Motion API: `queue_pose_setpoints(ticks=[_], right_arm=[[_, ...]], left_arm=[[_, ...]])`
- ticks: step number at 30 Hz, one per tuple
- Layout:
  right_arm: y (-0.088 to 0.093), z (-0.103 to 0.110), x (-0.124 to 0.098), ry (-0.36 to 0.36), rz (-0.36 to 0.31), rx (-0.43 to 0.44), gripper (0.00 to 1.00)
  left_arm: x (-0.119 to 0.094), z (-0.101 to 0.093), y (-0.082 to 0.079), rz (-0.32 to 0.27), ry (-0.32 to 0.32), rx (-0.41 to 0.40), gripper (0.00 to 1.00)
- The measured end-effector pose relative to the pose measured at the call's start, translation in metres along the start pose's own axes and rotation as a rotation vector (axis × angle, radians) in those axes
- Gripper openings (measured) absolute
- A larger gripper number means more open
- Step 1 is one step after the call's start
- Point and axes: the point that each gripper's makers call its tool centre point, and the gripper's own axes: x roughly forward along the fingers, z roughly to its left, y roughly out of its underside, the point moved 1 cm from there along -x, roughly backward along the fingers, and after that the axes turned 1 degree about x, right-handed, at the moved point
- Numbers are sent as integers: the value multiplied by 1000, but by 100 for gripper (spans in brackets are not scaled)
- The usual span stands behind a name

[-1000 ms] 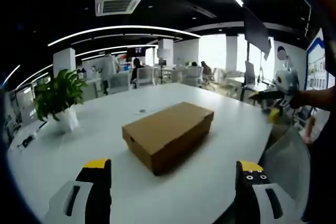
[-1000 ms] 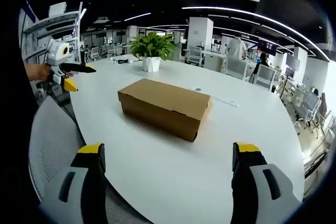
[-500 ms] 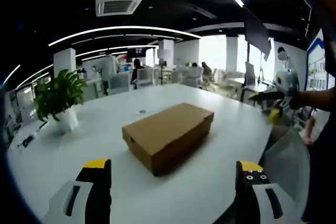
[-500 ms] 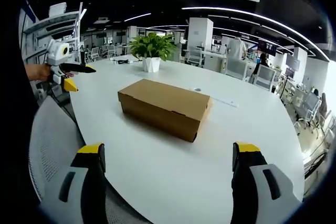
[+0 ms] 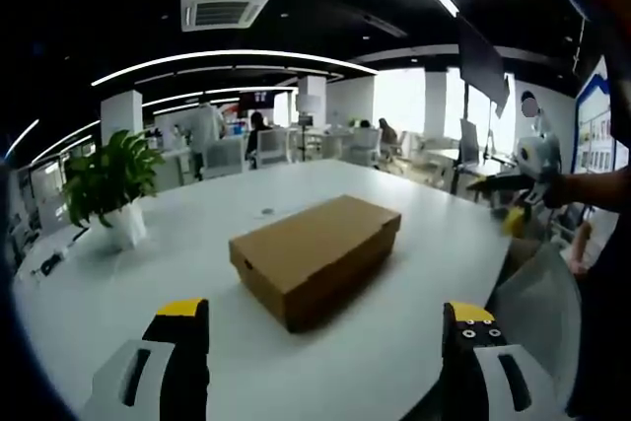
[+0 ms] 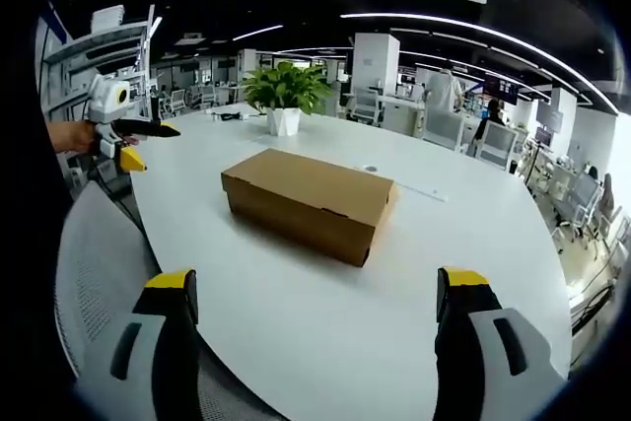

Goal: Operate the shoe box by opening the lid, removing the specified soft item, and placing it in the target area until the item is outside and the box remains undamaged.

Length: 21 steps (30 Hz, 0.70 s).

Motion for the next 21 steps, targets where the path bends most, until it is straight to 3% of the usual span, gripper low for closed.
queue_pose_setpoints(ticks=[21], right_arm=[[-1,-2,0,-5,5,-8,96]], left_arm=[[1,2,-3,2,5,9,100]])
